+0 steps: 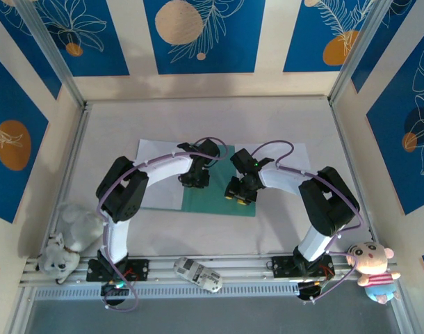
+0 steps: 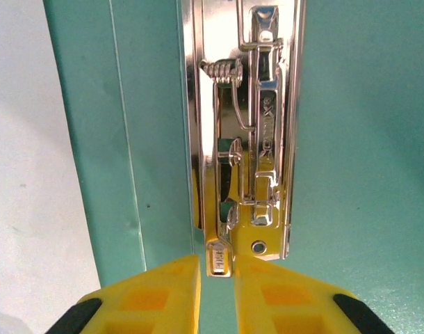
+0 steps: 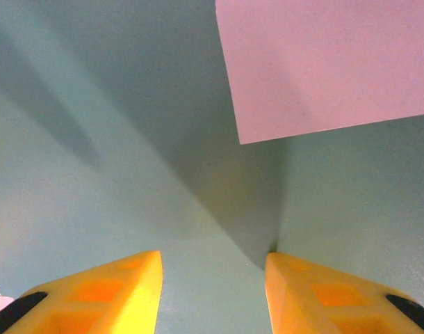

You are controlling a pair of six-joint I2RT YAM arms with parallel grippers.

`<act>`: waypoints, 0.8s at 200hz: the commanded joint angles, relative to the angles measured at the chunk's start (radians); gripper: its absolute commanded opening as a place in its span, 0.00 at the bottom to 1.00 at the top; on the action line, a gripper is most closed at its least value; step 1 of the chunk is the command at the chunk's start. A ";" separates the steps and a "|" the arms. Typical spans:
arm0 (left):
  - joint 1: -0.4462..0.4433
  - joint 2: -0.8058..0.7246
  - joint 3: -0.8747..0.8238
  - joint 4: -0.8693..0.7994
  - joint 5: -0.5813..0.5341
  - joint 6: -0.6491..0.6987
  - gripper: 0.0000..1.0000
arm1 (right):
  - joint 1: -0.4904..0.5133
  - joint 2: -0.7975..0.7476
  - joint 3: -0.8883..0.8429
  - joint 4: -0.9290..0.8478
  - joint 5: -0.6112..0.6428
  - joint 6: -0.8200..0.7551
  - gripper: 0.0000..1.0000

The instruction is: Put the files into the folder

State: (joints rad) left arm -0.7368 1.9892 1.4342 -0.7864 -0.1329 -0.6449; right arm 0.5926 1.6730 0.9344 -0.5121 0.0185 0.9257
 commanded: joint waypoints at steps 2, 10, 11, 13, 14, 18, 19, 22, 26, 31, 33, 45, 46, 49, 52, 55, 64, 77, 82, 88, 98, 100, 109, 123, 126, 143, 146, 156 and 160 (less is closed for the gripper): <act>0.012 0.003 0.024 -0.037 -0.019 0.010 0.19 | 0.004 0.011 0.002 -0.020 -0.015 -0.004 0.45; 0.012 0.003 0.025 -0.039 -0.019 0.009 0.19 | 0.004 0.011 0.001 -0.020 -0.015 -0.005 0.44; 0.012 0.003 0.025 -0.039 -0.019 0.010 0.19 | 0.004 0.011 0.001 -0.021 -0.015 -0.005 0.45; 0.012 0.003 0.025 -0.039 -0.019 0.010 0.18 | 0.004 0.010 0.001 -0.021 -0.015 -0.004 0.45; 0.012 0.002 0.025 -0.039 -0.019 0.010 0.18 | 0.004 0.011 0.001 -0.021 -0.015 -0.004 0.44; 0.013 0.003 0.025 -0.038 -0.019 0.010 0.18 | 0.005 0.011 0.001 -0.020 -0.015 -0.004 0.45; 0.013 0.003 0.025 -0.038 -0.019 0.010 0.18 | 0.005 0.011 0.001 -0.020 -0.015 -0.004 0.45; 0.012 0.002 0.024 -0.037 -0.019 0.009 0.17 | 0.003 0.011 0.002 -0.021 -0.015 -0.004 0.45; 0.012 0.005 0.022 -0.037 -0.018 0.010 0.17 | 0.003 0.011 0.002 -0.021 -0.015 -0.004 0.44; 0.012 0.005 0.022 -0.037 -0.018 0.008 0.17 | 0.004 0.012 0.002 -0.021 -0.016 -0.005 0.45; 0.011 0.005 0.022 -0.037 -0.017 0.008 0.16 | 0.004 0.011 0.002 -0.021 -0.017 -0.005 0.45; 0.011 0.009 0.020 -0.033 -0.012 0.007 0.16 | 0.004 0.012 0.002 -0.022 -0.017 -0.005 0.45; 0.012 0.008 0.020 -0.033 -0.011 0.006 0.16 | 0.005 0.012 0.002 -0.022 -0.015 -0.005 0.44; 0.012 0.008 0.019 -0.032 -0.010 0.006 0.15 | 0.004 0.012 0.001 -0.022 -0.017 -0.005 0.44; 0.012 0.009 0.017 -0.031 -0.008 0.006 0.15 | 0.005 0.010 0.001 -0.022 -0.017 -0.005 0.45; 0.012 0.009 0.017 -0.030 -0.007 0.006 0.15 | 0.005 0.011 0.002 -0.022 -0.017 -0.006 0.44; 0.013 0.012 0.014 -0.029 -0.005 0.004 0.15 | 0.006 0.011 0.001 -0.023 -0.017 -0.005 0.44; 0.012 0.012 0.010 -0.026 -0.004 0.002 0.15 | 0.006 0.011 0.000 -0.022 -0.016 -0.005 0.44; 0.012 0.012 0.007 -0.024 -0.002 0.002 0.15 | 0.006 0.011 0.000 -0.023 -0.017 -0.004 0.45; 0.012 0.012 0.008 -0.024 -0.002 0.001 0.15 | 0.006 0.011 0.000 -0.022 -0.017 -0.006 0.45; 0.011 0.014 0.007 -0.027 -0.003 0.001 0.16 | 0.006 0.009 0.001 -0.023 -0.017 -0.005 0.44; 0.011 0.014 0.007 -0.027 -0.003 -0.001 0.16 | 0.006 0.009 0.002 -0.023 -0.017 -0.005 0.45; 0.013 0.012 0.006 -0.025 -0.004 0.001 0.16 | 0.006 0.009 0.002 -0.024 -0.017 -0.006 0.45; 0.012 0.010 0.006 -0.027 -0.004 0.000 0.16 | 0.005 0.011 0.002 -0.024 -0.016 -0.006 0.44; 0.012 0.010 0.005 -0.027 -0.004 0.000 0.16 | 0.006 0.011 0.001 -0.024 -0.016 -0.006 0.44; 0.013 0.010 0.006 -0.028 -0.005 0.000 0.16 | 0.006 0.011 0.002 -0.024 -0.017 -0.006 0.44; 0.012 0.011 0.006 -0.028 -0.005 0.000 0.16 | 0.006 0.010 0.001 -0.024 -0.017 -0.006 0.45; 0.013 0.009 0.006 -0.026 -0.005 0.001 0.16 | 0.006 0.009 0.003 -0.025 -0.017 -0.004 0.44; 0.012 0.010 0.006 -0.027 -0.005 0.002 0.16 | 0.007 0.009 0.001 -0.025 -0.017 -0.004 0.44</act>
State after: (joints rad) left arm -0.7368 1.9892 1.4349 -0.7864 -0.1318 -0.6449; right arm 0.5930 1.6730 0.9344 -0.5121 0.0181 0.9257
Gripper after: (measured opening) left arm 0.160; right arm 0.445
